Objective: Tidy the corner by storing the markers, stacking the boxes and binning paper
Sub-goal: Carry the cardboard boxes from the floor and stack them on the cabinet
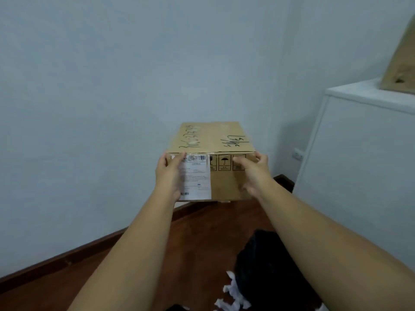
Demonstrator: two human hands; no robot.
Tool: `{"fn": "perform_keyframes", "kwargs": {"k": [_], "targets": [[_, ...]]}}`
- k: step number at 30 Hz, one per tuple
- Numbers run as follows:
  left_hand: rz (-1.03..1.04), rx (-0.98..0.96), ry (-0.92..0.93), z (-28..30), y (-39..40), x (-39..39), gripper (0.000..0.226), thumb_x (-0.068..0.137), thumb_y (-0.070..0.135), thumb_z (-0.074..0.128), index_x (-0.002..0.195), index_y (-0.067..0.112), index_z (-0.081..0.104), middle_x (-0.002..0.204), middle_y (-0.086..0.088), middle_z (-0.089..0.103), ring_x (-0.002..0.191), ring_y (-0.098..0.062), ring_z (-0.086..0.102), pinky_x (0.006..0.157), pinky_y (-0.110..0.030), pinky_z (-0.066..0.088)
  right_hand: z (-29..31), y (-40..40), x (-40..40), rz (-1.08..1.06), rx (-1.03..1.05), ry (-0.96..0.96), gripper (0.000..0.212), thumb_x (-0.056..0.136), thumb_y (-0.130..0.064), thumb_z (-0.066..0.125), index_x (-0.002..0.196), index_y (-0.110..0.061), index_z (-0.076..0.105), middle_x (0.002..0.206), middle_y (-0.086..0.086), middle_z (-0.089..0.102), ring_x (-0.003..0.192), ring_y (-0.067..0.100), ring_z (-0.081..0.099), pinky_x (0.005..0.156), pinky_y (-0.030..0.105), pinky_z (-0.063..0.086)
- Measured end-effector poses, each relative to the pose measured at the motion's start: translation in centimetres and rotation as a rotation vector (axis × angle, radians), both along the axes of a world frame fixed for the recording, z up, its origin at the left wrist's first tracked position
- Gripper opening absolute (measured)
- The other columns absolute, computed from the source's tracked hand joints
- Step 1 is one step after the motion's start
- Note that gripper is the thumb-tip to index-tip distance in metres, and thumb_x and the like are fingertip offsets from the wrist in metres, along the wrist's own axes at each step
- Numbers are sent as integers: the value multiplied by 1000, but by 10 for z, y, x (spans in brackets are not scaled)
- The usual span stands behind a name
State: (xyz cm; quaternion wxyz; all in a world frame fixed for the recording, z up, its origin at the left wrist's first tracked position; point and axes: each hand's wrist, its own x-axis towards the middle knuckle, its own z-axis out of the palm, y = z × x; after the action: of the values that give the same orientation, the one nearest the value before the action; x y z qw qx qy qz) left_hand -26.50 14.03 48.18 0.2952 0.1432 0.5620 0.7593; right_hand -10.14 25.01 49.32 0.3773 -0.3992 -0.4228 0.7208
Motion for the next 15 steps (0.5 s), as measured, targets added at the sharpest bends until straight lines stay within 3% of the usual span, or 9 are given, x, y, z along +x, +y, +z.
{"fn": "perform_keyframes", "kwargs": {"k": [2, 4, 7, 9, 12, 15], "targets": [[-59, 71, 47, 33, 18, 21, 17, 86, 17, 71, 81, 19, 54, 95, -1, 71, 80, -18, 70, 63, -34, 55, 29, 9, 26, -48, 55, 45, 67, 81, -9, 71, 134, -29, 35, 121, -1, 51, 97, 15, 49, 73, 42, 44], [-114, 149, 84, 66, 31, 41, 22, 85, 15, 71, 78, 25, 53, 96, -4, 72, 84, -22, 71, 67, -39, 56, 59, 14, 53, -109, 119, 90, 70, 81, -7, 70, 136, -31, 35, 127, 1, 51, 105, 19, 50, 78, 44, 47], [-213, 282, 129, 118, 45, 74, 18, 84, 14, 70, 97, 21, 59, 109, -9, 72, 93, -27, 70, 78, -49, 57, 106, 15, 96, -186, 207, 200, 70, 83, -2, 66, 138, -31, 34, 122, 4, 56, 99, 18, 56, 65, 37, 48], [-246, 358, 159, 152, 53, 95, 27, 85, 14, 68, 109, 23, 61, 113, -8, 72, 89, -19, 72, 82, -51, 55, 137, 12, 123, -217, 267, 260, 68, 85, -1, 64, 138, -32, 35, 123, 2, 57, 95, 14, 57, 66, 36, 47], [-285, 462, 183, 194, 63, 127, 28, 89, 12, 61, 115, 23, 62, 89, 8, 75, 68, 0, 71, 77, -43, 53, 179, 5, 161, -263, 383, 280, 66, 86, -2, 63, 138, -34, 36, 127, -7, 51, 96, 6, 50, 82, 41, 37], [-352, 537, 174, 223, 76, 158, 28, 92, 13, 57, 117, 25, 61, 79, 16, 74, 65, 5, 69, 73, -37, 47, 214, -1, 198, -318, 515, 256, 67, 85, -3, 63, 138, -34, 36, 137, -12, 47, 104, 7, 50, 81, 42, 39]]}}
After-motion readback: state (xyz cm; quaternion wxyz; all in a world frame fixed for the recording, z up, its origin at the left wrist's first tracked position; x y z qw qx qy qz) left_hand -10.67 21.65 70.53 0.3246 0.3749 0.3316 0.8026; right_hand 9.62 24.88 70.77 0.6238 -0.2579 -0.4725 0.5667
